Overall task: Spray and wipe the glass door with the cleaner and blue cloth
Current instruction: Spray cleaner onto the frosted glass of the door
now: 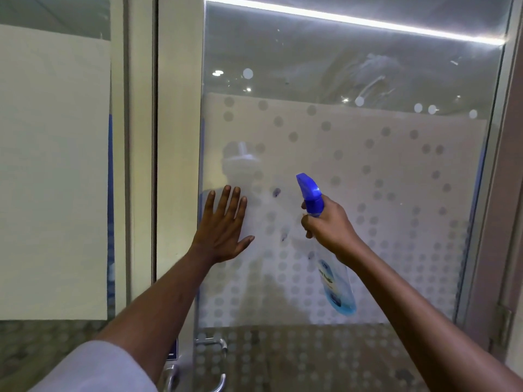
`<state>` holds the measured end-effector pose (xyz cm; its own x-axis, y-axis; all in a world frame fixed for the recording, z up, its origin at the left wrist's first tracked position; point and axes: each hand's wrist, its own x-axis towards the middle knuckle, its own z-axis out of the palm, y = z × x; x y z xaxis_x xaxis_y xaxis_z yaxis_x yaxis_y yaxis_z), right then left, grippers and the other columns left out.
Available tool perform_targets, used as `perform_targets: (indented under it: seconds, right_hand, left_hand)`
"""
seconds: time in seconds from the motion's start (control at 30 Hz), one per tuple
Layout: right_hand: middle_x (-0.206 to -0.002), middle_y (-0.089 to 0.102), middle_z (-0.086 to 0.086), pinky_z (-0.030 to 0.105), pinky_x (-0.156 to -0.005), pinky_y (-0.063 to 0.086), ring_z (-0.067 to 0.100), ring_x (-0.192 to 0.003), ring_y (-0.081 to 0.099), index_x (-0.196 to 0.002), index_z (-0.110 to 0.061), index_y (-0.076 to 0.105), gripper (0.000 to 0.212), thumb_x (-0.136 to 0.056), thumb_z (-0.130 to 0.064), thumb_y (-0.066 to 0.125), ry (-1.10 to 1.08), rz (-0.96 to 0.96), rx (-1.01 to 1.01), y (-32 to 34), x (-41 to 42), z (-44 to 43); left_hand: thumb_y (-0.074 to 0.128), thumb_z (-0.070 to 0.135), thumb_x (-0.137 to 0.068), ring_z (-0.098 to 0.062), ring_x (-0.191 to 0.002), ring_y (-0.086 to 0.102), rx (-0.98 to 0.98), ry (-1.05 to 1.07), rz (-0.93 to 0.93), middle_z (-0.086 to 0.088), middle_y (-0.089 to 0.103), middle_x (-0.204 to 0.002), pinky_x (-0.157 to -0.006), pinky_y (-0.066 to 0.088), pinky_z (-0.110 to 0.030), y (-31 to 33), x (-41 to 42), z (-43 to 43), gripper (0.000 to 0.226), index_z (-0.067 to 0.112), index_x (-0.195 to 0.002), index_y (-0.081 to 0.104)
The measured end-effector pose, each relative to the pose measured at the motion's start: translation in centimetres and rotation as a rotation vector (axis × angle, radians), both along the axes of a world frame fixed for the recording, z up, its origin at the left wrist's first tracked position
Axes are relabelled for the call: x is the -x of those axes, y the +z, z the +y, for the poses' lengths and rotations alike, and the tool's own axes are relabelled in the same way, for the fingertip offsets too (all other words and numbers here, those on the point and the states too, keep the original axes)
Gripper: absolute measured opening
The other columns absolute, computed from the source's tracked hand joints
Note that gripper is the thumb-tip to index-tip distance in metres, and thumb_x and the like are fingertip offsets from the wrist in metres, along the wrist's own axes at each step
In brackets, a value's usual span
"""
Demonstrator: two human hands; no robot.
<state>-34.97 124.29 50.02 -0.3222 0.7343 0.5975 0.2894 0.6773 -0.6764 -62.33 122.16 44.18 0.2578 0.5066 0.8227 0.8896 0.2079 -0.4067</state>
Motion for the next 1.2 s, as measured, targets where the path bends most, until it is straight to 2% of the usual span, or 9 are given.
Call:
perform_targets:
  seconds: [0.13,0.27,0.33,0.4,0.5,0.63,0.8,1.0,1.2]
  right_hand:
    - [-0.08,0.064,-0.001,0.054,-0.07,0.056,0.015,-0.056,0.065,-0.085,-0.025,0.056,0.025,-0.06,-0.028,0.056,-0.013,0.049,0.012,-0.1,-0.6,0.5]
    - [-0.077,0.066,-0.007,0.044,-0.065,0.056,0.01,-0.052,0.063,-0.087,-0.041,0.057,0.034,-0.054,-0.038,0.057,-0.051,0.13,0.033,-0.7,-2.0,0.7]
    - [-0.071,0.065,-0.006,0.042,-0.06,0.056,0.008,-0.052,0.063,-0.085,-0.031,0.056,0.035,-0.051,-0.038,0.056,-0.088,0.182,0.054,-1.2,-2.9,1.1]
    - [-0.069,0.063,-0.002,0.042,-0.06,0.058,0.01,-0.053,0.064,-0.081,-0.026,0.054,0.022,-0.059,-0.028,0.058,-0.139,0.198,0.064,-1.8,-3.7,1.5]
    - [-0.078,0.062,0.0,0.045,-0.067,0.058,0.015,-0.058,0.065,-0.083,-0.029,0.052,0.019,-0.069,-0.017,0.058,-0.195,0.179,0.071,-3.0,-4.7,2.0]
    - [-0.083,0.064,0.006,0.045,-0.067,0.057,0.019,-0.06,0.065,-0.094,-0.029,0.055,0.029,-0.068,-0.017,0.056,-0.212,0.201,0.128,-4.6,-5.6,2.4]
    - [-0.074,0.062,0.007,0.049,-0.067,0.058,0.023,-0.062,0.064,-0.083,-0.019,0.053,0.016,-0.069,-0.015,0.059,-0.242,0.154,0.176,-6.9,-6.0,2.6]
    - [-0.077,0.062,0.004,0.052,-0.07,0.058,0.024,-0.065,0.066,-0.086,-0.028,0.052,0.021,-0.074,-0.013,0.061,-0.282,0.17,0.201,-9.4,-6.0,2.2]
    - [-0.073,0.063,0.005,0.049,-0.067,0.056,0.027,-0.067,0.064,-0.078,-0.024,0.05,0.013,-0.074,-0.017,0.06,-0.257,0.047,0.175,-11.8,-4.5,0.5]
  left_hand:
    - [0.032,0.064,-0.092,-0.046,-0.147,0.005,-0.001,0.01,0.006,-0.028,0.009,-0.159,-0.116,0.013,-0.065,0.0,0.0,0.0,0.091,-0.002,-0.152,0.015]
    - [0.031,0.064,-0.092,-0.045,-0.148,0.004,-0.008,0.008,0.009,-0.027,0.008,-0.16,-0.116,0.01,-0.065,-0.1,0.1,0.1,0.091,-0.001,-0.152,0.013]
    - [0.031,0.065,-0.092,-0.044,-0.148,0.003,-0.015,0.007,0.012,-0.027,0.008,-0.16,-0.117,0.009,-0.064,-0.1,0.1,0.2,0.091,-0.001,-0.152,0.011]
    - [0.031,0.065,-0.092,-0.044,-0.148,0.003,-0.019,0.006,0.016,-0.028,0.008,-0.16,-0.117,0.008,-0.064,-0.1,0.1,0.2,0.091,-0.001,-0.152,0.01]
    - [0.03,0.065,-0.093,-0.044,-0.148,0.003,-0.029,0.01,0.023,-0.028,0.008,-0.16,-0.118,0.007,-0.064,-0.1,0.1,0.2,0.091,-0.001,-0.152,0.011]
    - [0.031,0.065,-0.092,-0.044,-0.148,0.002,-0.03,0.018,0.026,-0.027,0.008,-0.16,-0.118,0.007,-0.063,-0.1,0.1,0.2,0.091,0.0,-0.152,0.011]
    - [0.032,0.064,-0.092,-0.044,-0.148,0.002,-0.035,0.024,0.024,-0.028,0.01,-0.159,-0.118,0.006,-0.063,0.0,0.0,0.2,0.09,-0.001,-0.152,0.014]
    - [0.033,0.064,-0.091,-0.044,-0.148,0.003,-0.029,0.024,0.022,-0.027,0.008,-0.16,-0.118,0.008,-0.063,0.0,0.0,0.2,0.092,-0.001,-0.152,0.012]
    - [0.031,0.065,-0.092,-0.043,-0.149,0.003,-0.038,0.043,0.03,-0.027,0.008,-0.16,-0.118,0.006,-0.062,0.0,-0.1,0.2,0.091,-0.001,-0.152,0.013]
